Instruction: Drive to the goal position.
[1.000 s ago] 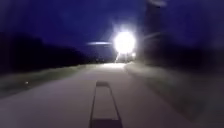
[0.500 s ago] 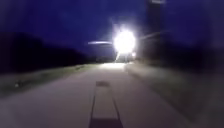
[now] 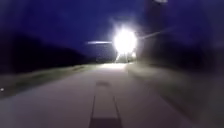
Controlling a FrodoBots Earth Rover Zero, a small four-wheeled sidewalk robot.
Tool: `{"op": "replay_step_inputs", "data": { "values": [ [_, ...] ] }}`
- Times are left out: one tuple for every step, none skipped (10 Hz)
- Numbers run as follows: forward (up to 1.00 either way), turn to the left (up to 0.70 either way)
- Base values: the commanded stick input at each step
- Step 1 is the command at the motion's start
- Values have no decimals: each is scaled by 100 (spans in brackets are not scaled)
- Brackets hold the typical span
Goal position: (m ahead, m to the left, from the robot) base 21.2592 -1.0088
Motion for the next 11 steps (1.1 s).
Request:
{"op": "replay_step_inputs", "data": {
  "values": [
    [100,3],
    [100,3],
    [100,2],
    [100,2],
    [100,0],
    [100,0],
    [100,0],
    [100,0],
    [100,0],
    [100,0],
    [100,0]
  ]
}}
